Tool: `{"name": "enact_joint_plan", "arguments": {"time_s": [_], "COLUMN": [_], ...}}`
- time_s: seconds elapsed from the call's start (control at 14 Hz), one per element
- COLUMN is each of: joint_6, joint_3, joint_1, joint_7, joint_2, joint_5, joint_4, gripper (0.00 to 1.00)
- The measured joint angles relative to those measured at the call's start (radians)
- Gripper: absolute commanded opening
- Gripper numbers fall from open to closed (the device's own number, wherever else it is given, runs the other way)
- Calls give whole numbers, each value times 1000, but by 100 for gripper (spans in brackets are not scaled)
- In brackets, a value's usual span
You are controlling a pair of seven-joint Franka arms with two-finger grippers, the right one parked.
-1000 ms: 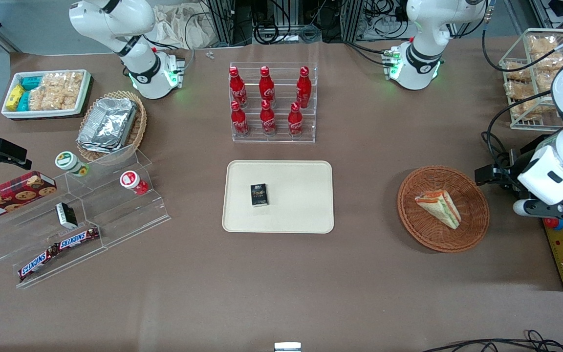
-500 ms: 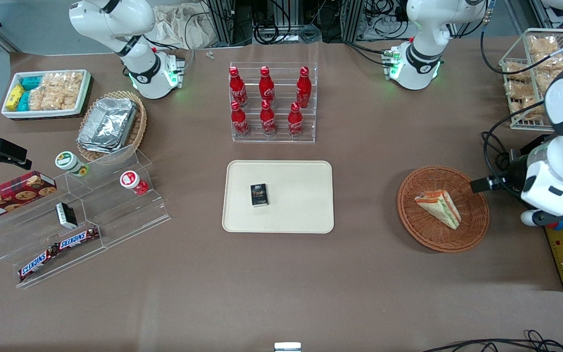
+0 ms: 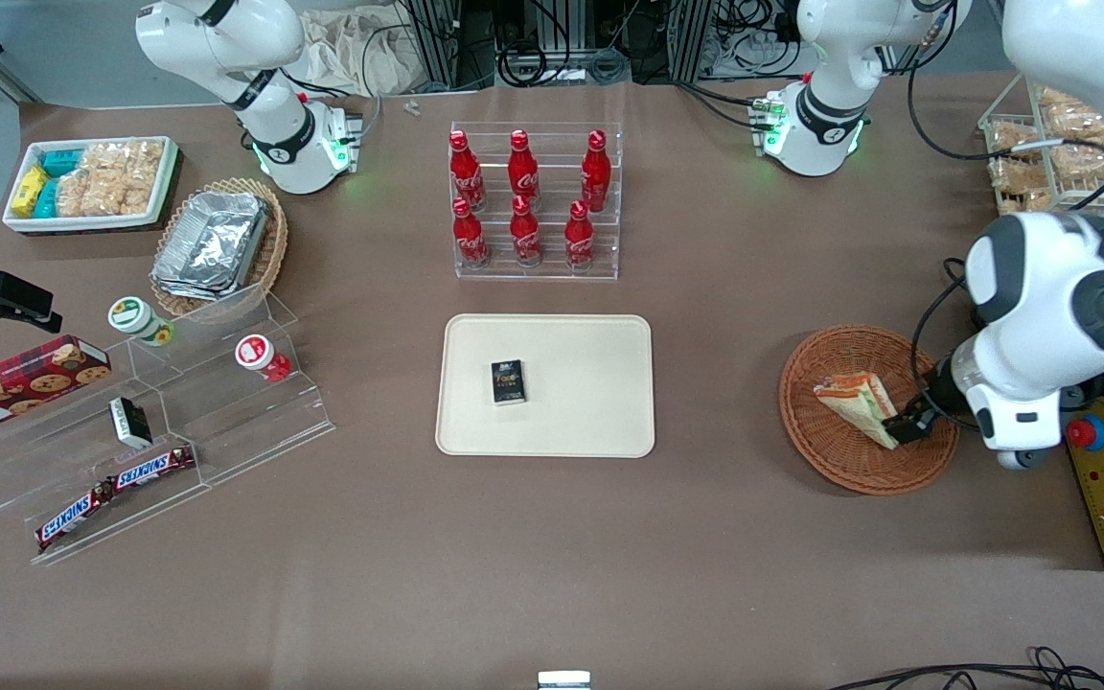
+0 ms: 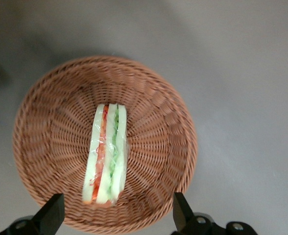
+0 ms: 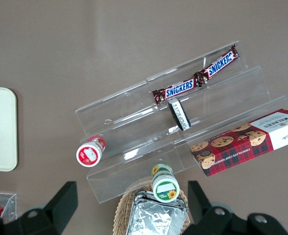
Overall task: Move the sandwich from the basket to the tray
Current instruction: 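Close the left gripper on the triangular sandwich and lift it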
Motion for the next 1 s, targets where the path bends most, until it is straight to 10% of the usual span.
{"name": "enact_joint_plan", "arguments": {"time_s": [1.0], "joint_6": [111], "joint_3": [-2], "joint_1": [35], "joint_7": [-177], "joint_2": [70], "joint_5": [0], "joint_4": [-142], "gripper": [100]}}
